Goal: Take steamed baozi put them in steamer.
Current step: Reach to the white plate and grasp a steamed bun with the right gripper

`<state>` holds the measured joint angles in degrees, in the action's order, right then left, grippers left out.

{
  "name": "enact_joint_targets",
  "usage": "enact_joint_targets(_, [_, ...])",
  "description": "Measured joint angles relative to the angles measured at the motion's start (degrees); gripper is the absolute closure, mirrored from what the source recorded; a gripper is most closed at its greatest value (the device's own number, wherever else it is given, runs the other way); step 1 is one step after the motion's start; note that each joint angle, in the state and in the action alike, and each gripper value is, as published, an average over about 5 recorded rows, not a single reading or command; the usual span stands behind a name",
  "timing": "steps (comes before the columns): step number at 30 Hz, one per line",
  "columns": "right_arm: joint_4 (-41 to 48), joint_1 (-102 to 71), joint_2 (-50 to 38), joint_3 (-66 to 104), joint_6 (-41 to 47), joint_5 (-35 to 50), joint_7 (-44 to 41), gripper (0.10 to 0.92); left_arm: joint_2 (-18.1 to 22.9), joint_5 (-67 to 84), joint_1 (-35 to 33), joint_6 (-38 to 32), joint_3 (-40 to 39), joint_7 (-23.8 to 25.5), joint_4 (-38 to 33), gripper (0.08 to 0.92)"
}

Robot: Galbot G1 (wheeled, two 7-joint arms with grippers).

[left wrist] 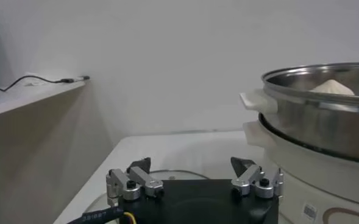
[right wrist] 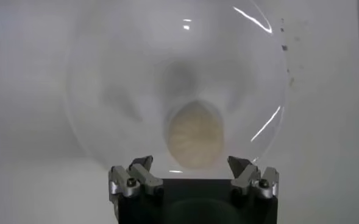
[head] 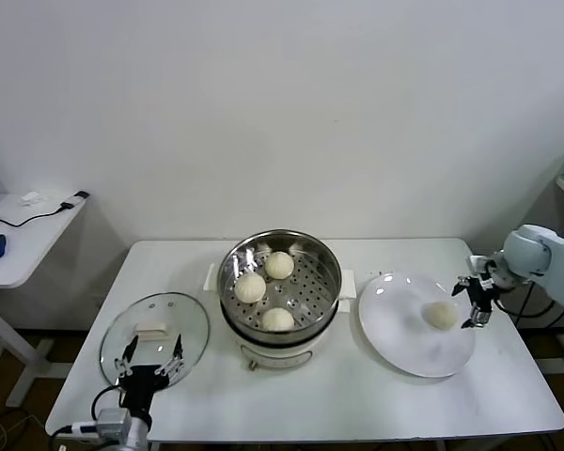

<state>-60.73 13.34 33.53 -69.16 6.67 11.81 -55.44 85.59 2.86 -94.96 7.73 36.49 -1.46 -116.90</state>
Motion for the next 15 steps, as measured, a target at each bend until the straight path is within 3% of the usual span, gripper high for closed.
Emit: enact_joint_targets(15, [6.0,-4.2,5.4,2.4,1.3,-0.3,-0.6,0.233,0.1,-0.4,0.4,-0.1,-0.3,0.1,0.5,0.177])
